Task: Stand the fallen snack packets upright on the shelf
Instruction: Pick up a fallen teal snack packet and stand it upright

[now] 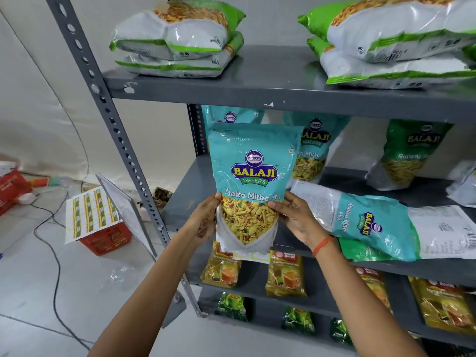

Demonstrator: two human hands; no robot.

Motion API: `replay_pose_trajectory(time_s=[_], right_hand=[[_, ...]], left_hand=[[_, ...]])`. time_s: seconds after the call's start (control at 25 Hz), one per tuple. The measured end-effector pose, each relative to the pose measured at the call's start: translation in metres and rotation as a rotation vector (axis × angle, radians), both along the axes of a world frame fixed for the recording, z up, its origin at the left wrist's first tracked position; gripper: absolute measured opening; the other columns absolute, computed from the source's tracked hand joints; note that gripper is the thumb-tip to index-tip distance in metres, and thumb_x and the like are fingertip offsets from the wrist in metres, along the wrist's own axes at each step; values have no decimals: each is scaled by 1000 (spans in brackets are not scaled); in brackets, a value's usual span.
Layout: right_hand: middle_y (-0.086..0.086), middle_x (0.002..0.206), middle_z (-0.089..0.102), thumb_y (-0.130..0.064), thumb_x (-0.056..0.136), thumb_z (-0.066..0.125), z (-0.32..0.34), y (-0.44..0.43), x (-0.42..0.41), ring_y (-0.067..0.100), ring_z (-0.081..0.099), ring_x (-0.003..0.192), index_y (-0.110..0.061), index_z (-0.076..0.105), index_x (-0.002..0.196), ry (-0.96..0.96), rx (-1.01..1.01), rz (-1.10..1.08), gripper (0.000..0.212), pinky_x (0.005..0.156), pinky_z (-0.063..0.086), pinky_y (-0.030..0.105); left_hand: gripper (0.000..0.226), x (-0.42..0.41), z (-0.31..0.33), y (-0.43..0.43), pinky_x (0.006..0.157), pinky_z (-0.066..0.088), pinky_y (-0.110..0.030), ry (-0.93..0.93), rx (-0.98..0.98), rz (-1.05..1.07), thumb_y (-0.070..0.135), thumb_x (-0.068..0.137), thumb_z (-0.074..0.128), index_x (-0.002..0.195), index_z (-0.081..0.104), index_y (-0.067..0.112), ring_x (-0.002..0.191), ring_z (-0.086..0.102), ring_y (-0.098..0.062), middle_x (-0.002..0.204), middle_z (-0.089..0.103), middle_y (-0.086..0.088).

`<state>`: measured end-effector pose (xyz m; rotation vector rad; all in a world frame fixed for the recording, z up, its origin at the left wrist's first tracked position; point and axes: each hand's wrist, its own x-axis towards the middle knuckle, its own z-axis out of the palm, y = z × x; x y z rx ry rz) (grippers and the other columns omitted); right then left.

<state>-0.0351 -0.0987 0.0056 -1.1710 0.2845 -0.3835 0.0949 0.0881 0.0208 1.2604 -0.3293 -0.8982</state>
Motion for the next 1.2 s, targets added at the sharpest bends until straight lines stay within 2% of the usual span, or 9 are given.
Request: replay_pose_trajectory(time_s=[0.16, 0.32, 0.48, 0.6, 0.68, 0.8, 0.88, 0.96, 1.2], right_hand=[[-4, 100, 76, -24, 52, 86, -2, 1, 52, 12, 69, 99, -20, 67, 105, -18, -38, 25, 58, 76, 57, 23], [-4, 106, 73, 5, 76, 69, -10, 10, 97, 13, 66, 103, -19, 63, 108, -37, -141, 30, 40, 79, 56, 22], [1, 114, 69, 5, 80, 66, -15, 21, 126, 15, 65, 106, -17, 60, 113, -52, -147, 35, 40, 83, 57, 26], [2, 116, 67, 5, 81, 65, -19, 26, 140, 13, 65, 106, -16, 58, 117, -52, -107, 40, 42, 82, 57, 25], [-1, 114, 68, 5, 82, 64, -21, 27, 144, 11, 66, 105, -18, 58, 116, -41, -96, 50, 42, 80, 57, 23], [-8, 111, 72, -5, 76, 72, -18, 26, 141, 10, 65, 108, -25, 60, 113, -20, -95, 90, 44, 81, 56, 21], [-10, 115, 70, -21, 65, 83, -15, 24, 136, 8, 62, 112, -28, 58, 114, 7, -126, 124, 55, 86, 54, 22], [-6, 129, 61, -34, 61, 85, -16, 22, 129, 11, 54, 122, -28, 51, 125, 83, -256, 83, 73, 98, 49, 31], [4, 137, 51, -30, 80, 71, -8, 13, 83, 12, 45, 123, -17, 44, 130, 162, -591, -304, 58, 99, 33, 24]], left_hand=[[45, 42, 2, -6, 92, 48, -37, -57, 6, 51, 26, 101, 29, 138, 36, 3, 101, 60, -21, 127, 53, -13], [34, 76, 4, -3, 52, 53, -16, -97, 40, 186, 20, 101, 33, 131, 44, 10, 68, 65, -7, 107, 60, -2], [37, 102, 3, 0, 37, 44, -12, -68, 39, 257, 18, 100, 35, 133, 41, 1, 61, 69, -18, 129, 50, -25], [22, 117, -3, 2, 36, 43, -11, -85, 35, 296, 19, 100, 35, 106, 54, 9, 50, 67, -8, 96, 62, -15], [21, 121, -7, 2, 44, 50, -17, -98, 63, 317, 21, 101, 35, 97, 55, 16, 56, 67, -5, 91, 62, -3], [24, 117, -10, -5, 64, 49, -27, -168, 170, 377, 30, 101, 31, 107, 50, 16, 92, 61, -19, 101, 62, -2], [39, 107, -10, -11, 85, 49, -36, -198, 228, 447, 39, 100, 26, 123, 43, 13, 111, 53, -26, 122, 57, -10], [53, 92, -14, -11, 111, 34, -47, -263, 303, 492, 46, 98, 24, 142, 28, 17, 133, 38, -30, 148, 37, -12], [66, 33, -17, -24, 121, 6, -45, -547, 407, 612, 44, 98, 27, 148, 3, 9, 147, 4, -28, 159, 7, -15]])
